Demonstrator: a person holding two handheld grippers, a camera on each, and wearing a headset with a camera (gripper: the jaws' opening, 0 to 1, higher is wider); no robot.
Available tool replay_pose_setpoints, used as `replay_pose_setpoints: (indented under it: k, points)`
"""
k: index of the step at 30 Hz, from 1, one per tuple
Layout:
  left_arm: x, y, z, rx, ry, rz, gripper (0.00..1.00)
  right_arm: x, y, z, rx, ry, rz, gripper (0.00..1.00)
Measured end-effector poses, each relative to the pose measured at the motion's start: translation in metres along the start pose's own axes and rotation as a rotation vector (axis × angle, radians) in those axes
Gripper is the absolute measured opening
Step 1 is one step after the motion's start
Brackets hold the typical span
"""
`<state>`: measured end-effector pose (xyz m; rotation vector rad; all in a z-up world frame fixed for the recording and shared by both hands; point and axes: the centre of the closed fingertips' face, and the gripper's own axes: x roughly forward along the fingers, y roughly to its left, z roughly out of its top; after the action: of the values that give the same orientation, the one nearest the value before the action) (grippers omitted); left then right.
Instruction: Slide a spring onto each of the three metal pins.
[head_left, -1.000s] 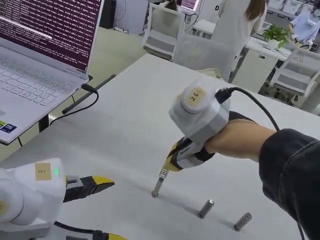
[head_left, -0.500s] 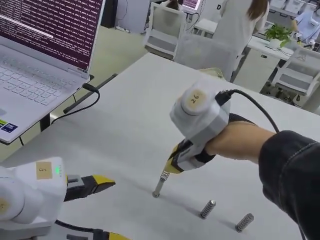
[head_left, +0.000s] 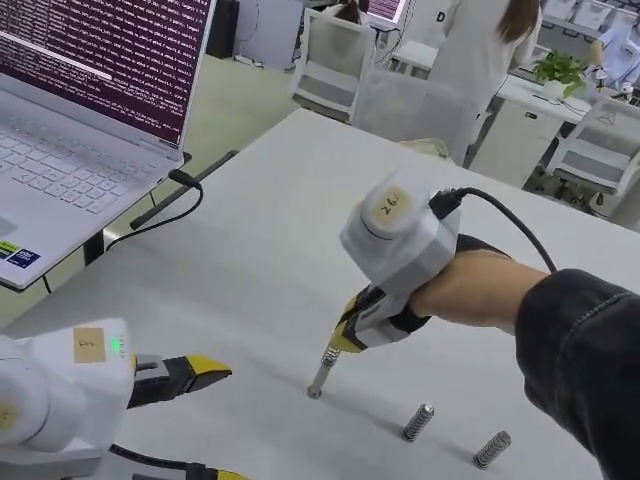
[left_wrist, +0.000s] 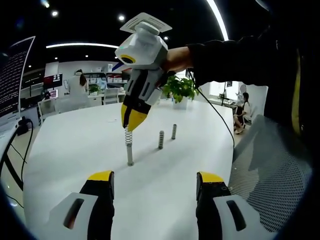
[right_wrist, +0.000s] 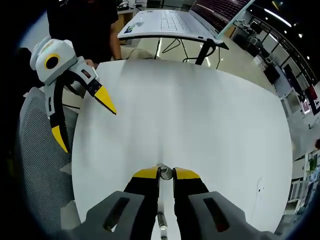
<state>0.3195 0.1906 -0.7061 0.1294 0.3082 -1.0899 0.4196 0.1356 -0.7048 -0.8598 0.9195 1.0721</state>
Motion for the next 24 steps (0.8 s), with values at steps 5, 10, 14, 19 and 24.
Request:
replay_pose_setpoints:
  k: [5,10,14,19,24]
  points:
    - [-0.001,0.0,-0.001,-0.002,0.002,-0.001,0.62,0.004,0.001,-0.002,0.004,0.005,0.005,0.07]
    - [-0.001,0.001,-0.002,-0.002,0.004,0.001,0.62,0.011,0.001,-0.006,0.009,0.011,0.005,0.07]
    - [-0.001,0.002,-0.002,-0.004,0.004,0.003,0.62,0.016,0.002,-0.007,0.005,0.018,0.005,0.07]
    - [-0.001,0.001,-0.002,-0.003,0.005,0.001,0.62,0.025,0.005,-0.011,0.005,0.027,0.004,0.07]
    - [-0.002,0.002,-0.002,-0.003,0.008,0.003,0.61,0.031,0.007,-0.014,0.003,0.035,0.003,0.08]
